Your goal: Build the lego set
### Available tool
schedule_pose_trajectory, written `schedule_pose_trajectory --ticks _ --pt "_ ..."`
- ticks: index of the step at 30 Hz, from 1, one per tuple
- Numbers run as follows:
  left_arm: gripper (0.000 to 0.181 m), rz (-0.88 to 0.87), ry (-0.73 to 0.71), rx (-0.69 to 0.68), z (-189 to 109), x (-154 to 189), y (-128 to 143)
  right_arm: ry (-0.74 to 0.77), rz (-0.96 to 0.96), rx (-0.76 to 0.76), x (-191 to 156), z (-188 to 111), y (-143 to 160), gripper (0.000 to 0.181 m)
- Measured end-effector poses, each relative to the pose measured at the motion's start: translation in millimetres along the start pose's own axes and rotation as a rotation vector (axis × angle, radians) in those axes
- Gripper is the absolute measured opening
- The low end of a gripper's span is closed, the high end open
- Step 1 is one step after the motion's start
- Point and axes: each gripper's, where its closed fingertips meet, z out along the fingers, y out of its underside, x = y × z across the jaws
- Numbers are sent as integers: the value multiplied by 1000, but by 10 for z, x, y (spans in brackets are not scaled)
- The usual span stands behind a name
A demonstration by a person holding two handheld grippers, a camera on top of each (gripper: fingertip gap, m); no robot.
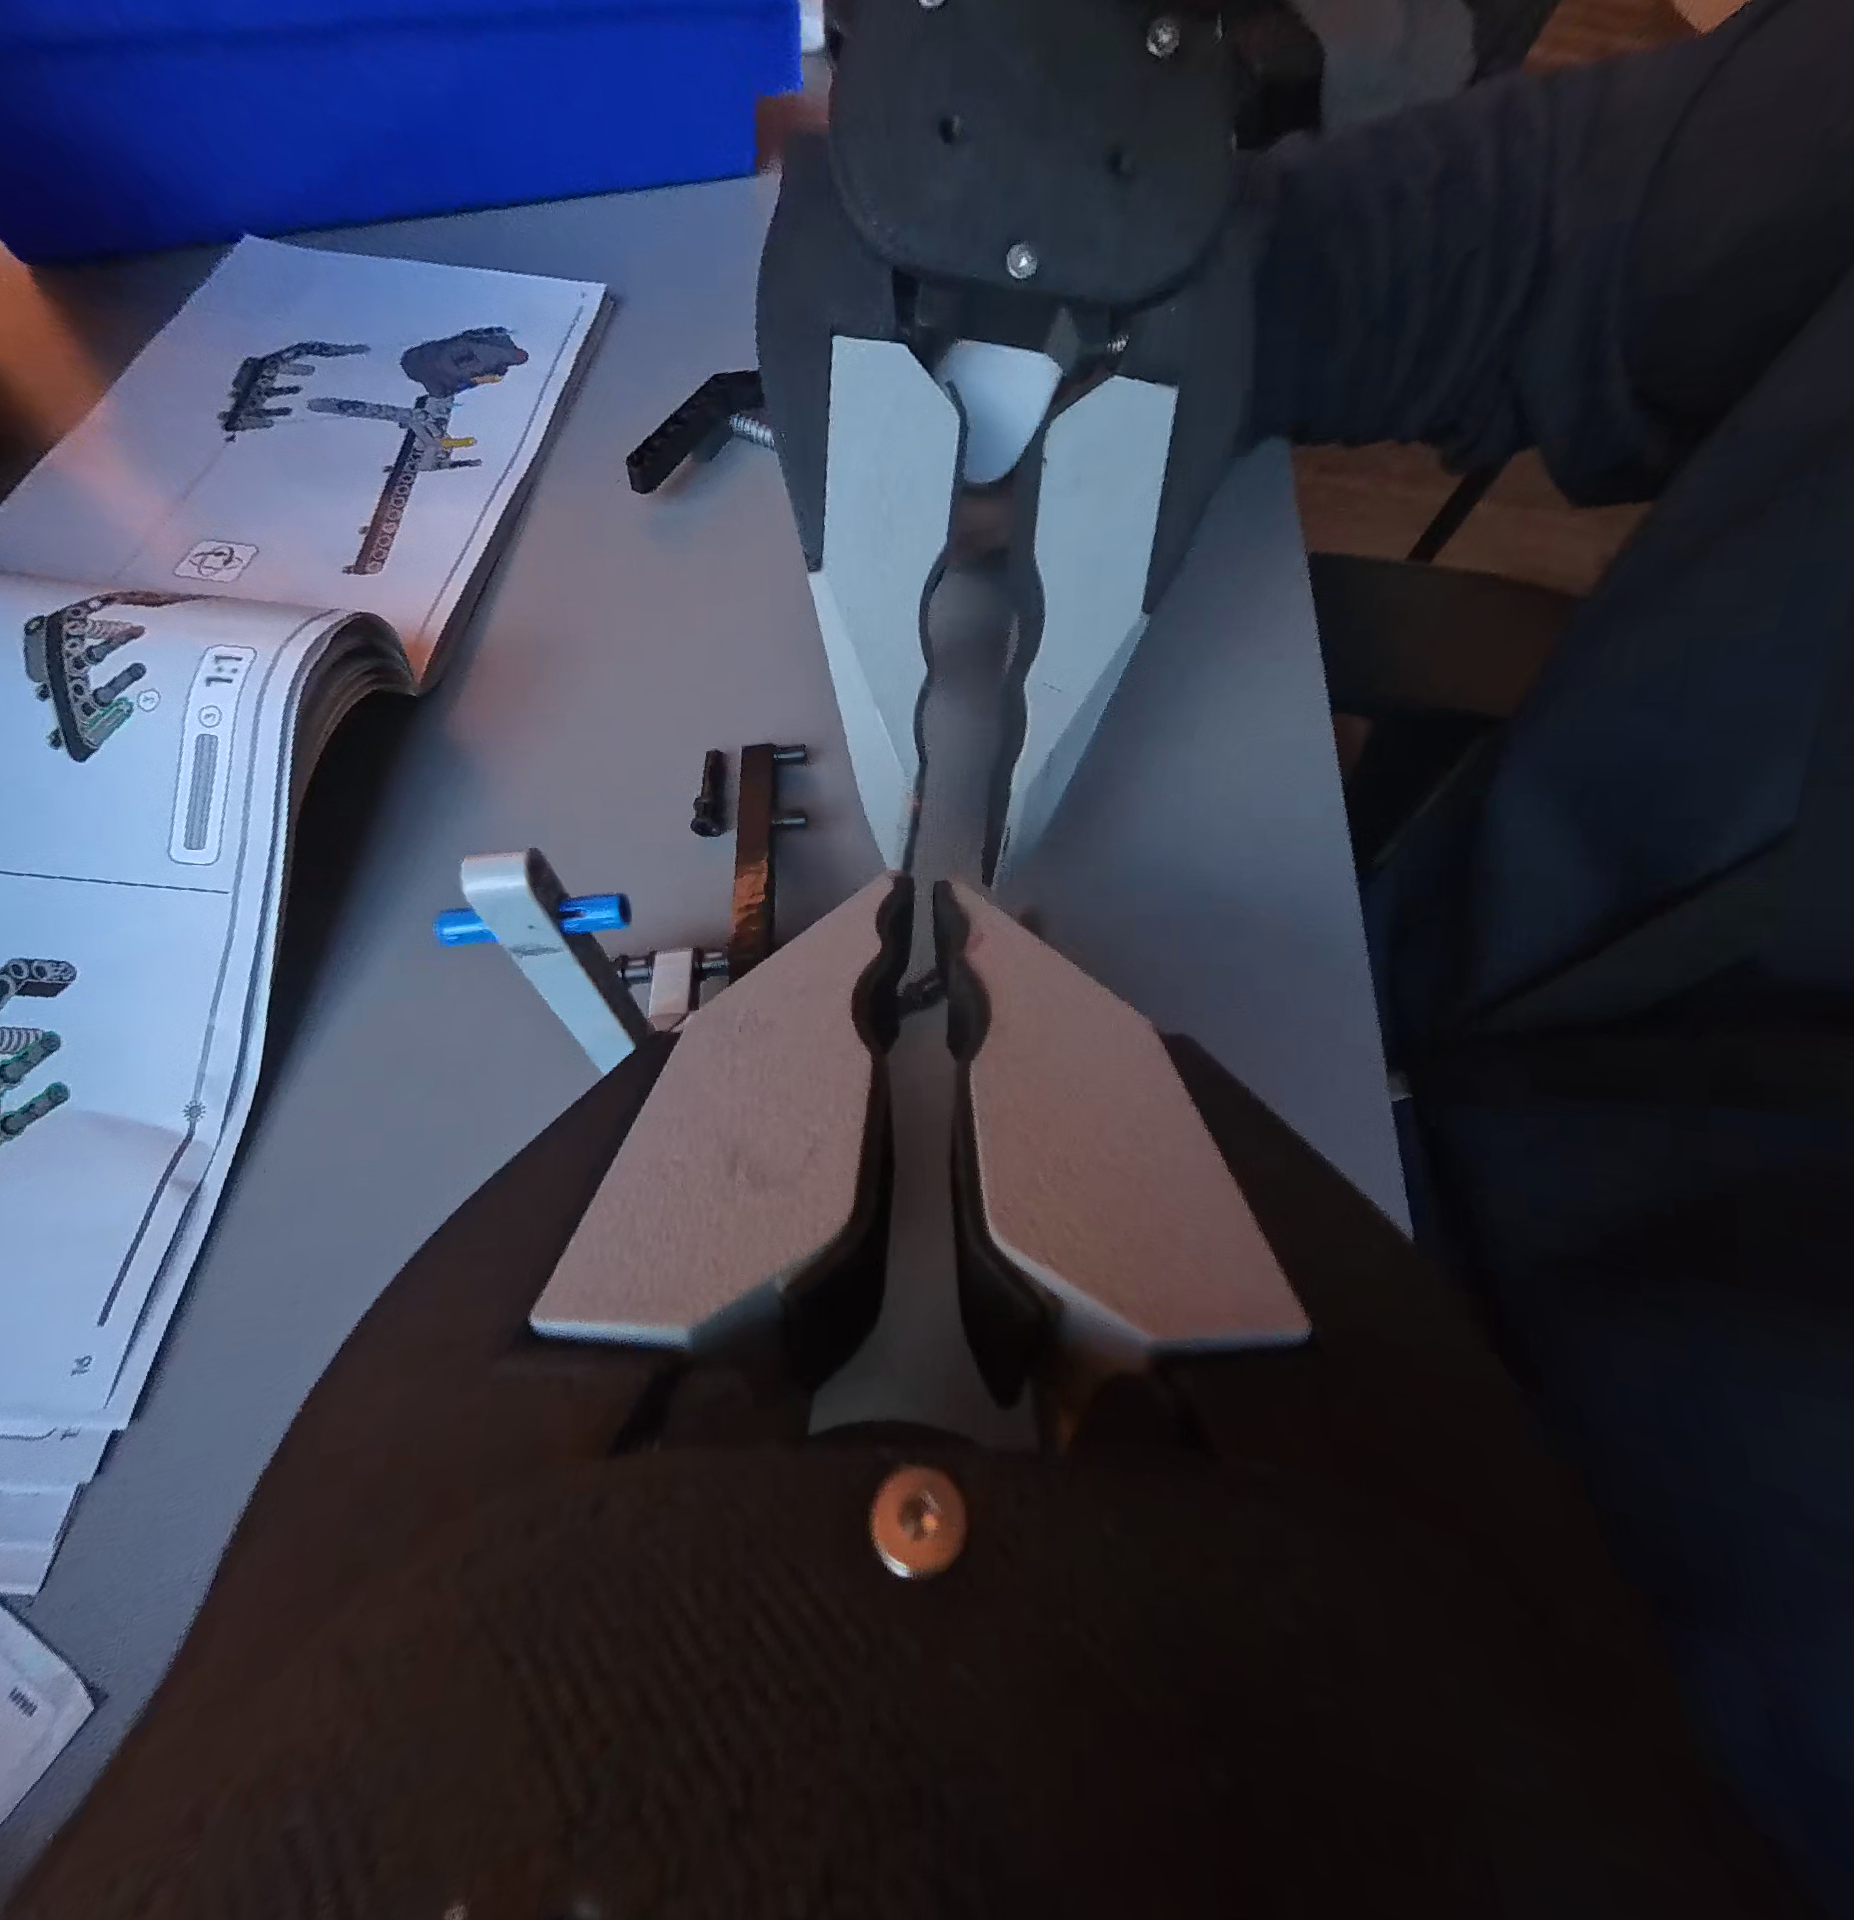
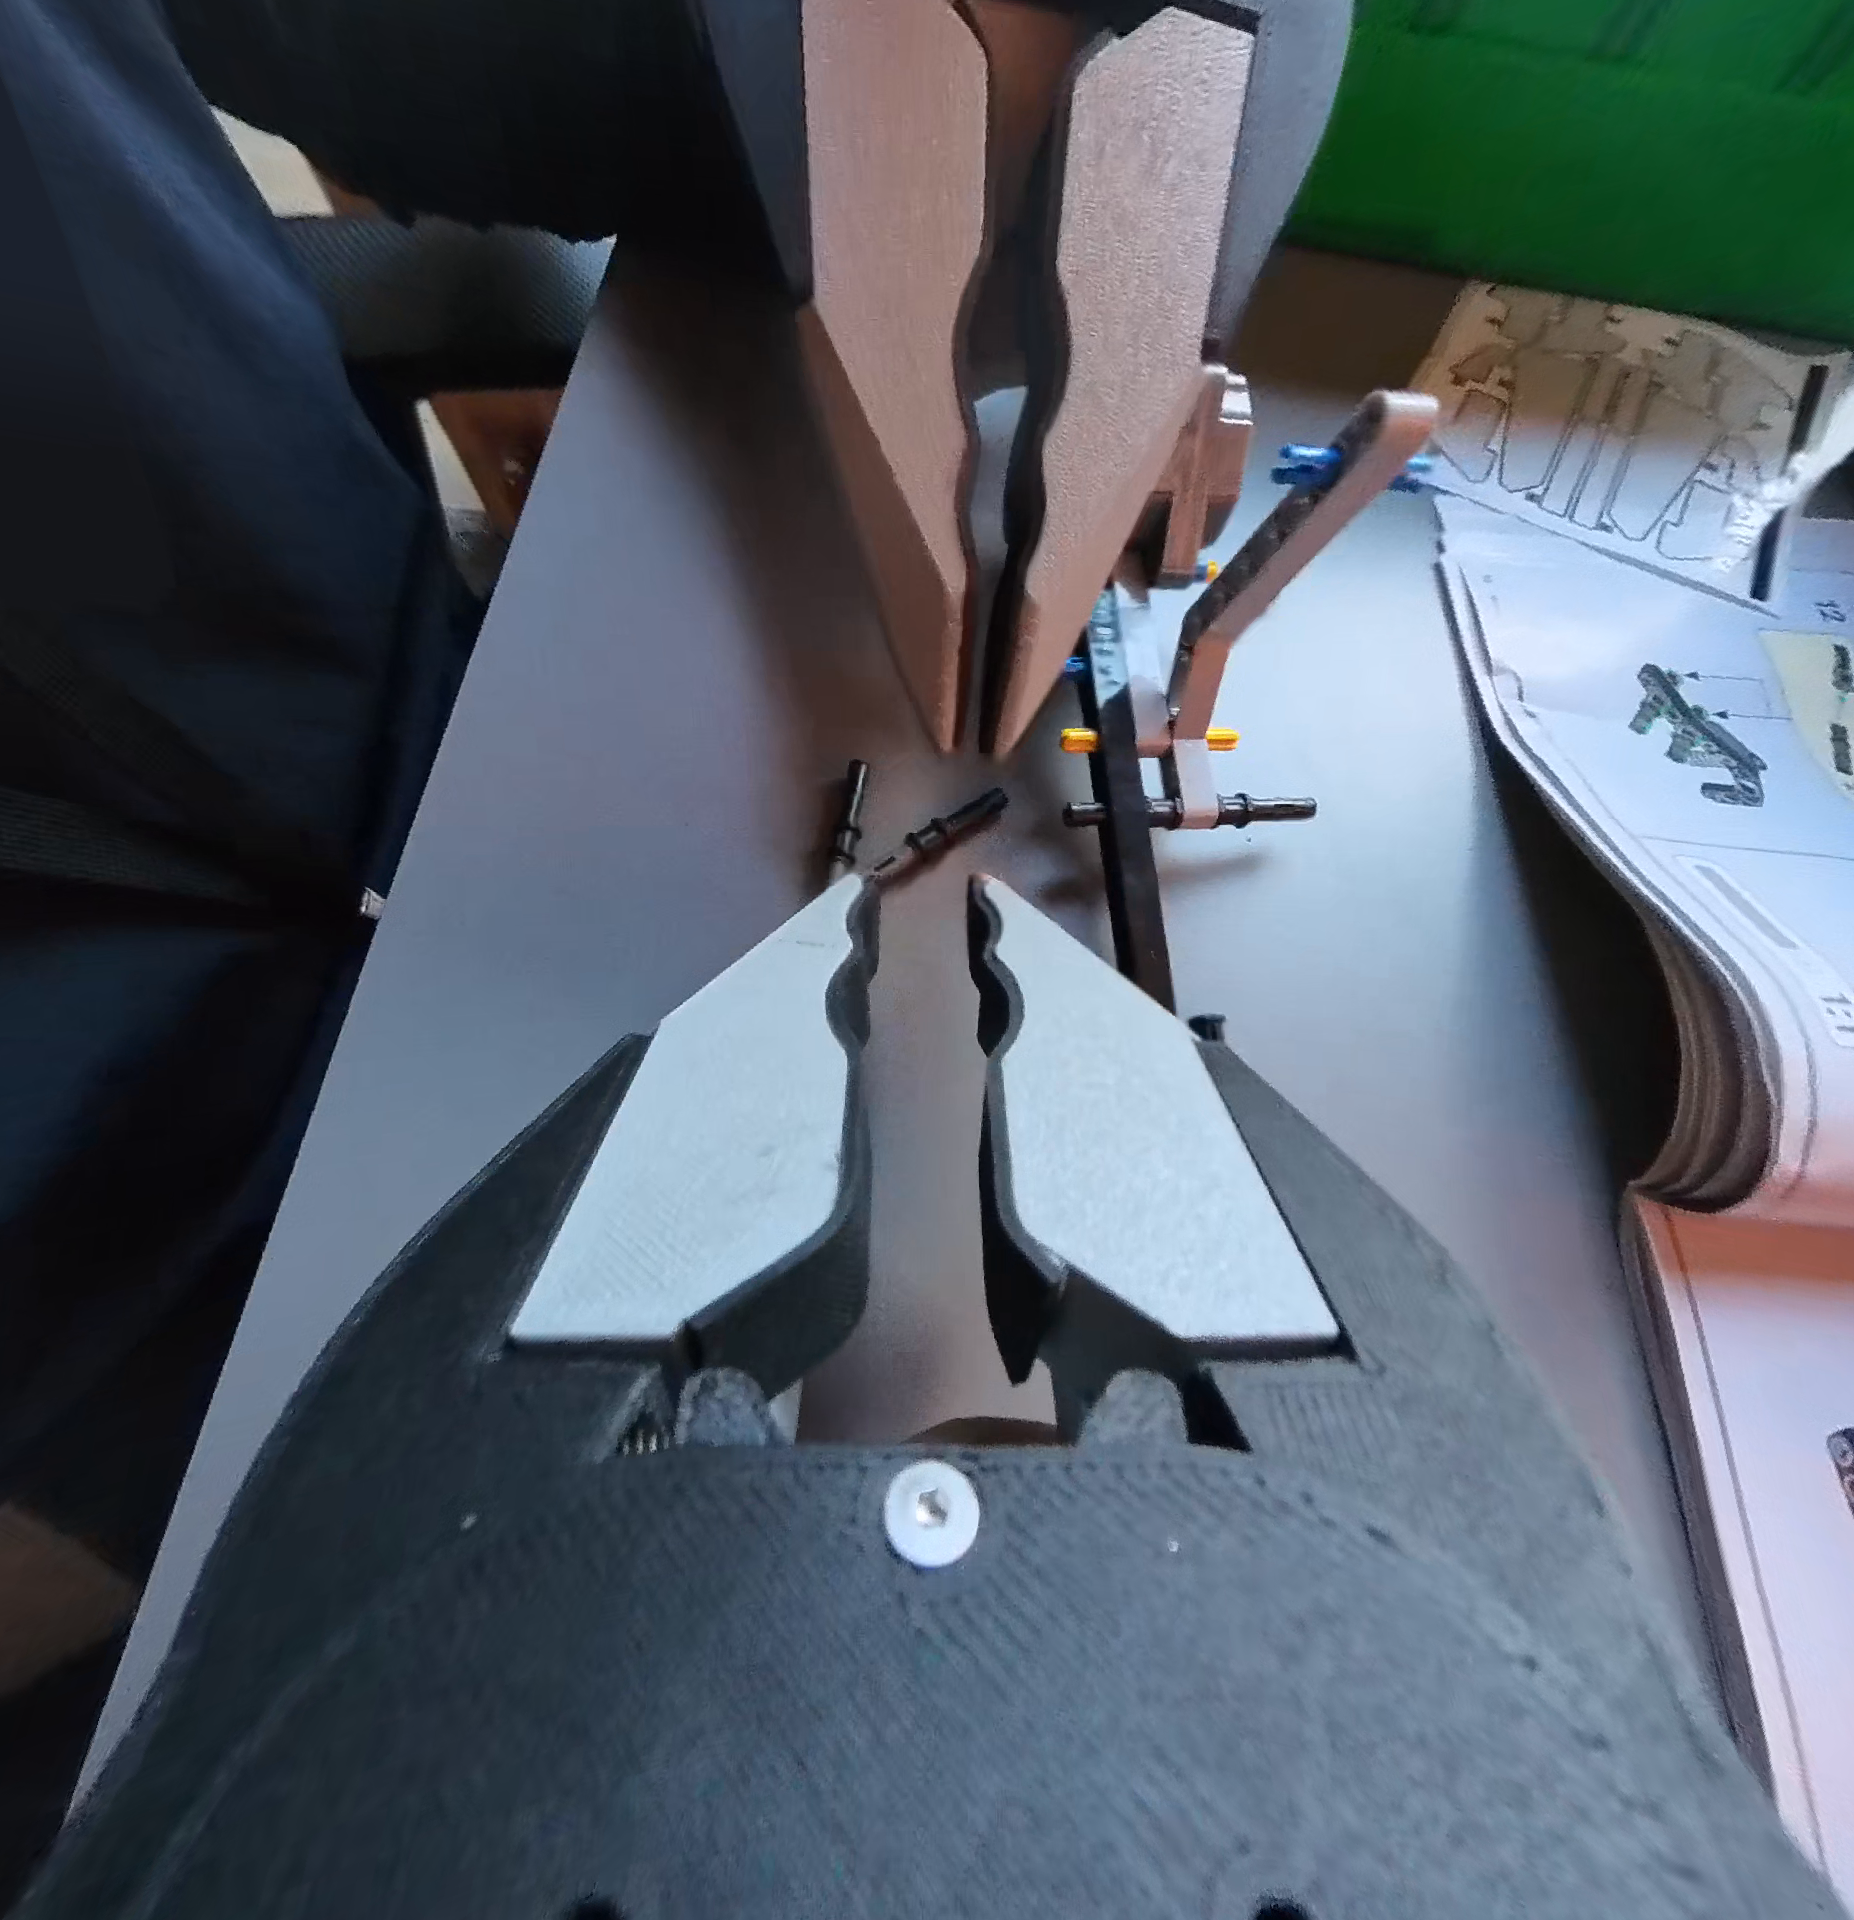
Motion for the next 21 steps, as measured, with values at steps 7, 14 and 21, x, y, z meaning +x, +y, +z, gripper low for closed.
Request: schedule_pose_trajectory --ticks 7,14,21 --pt "4 31 21 148 -189 24 -251 154 -3 240 344 -338 -225 13" --pt "3 139 -149 388 -563 -170 -594 399 151 447 892 -796 -298 25" --pt "8 99 -397 435 -766 -620 -645 574 97 478 950 -911 -420 30"
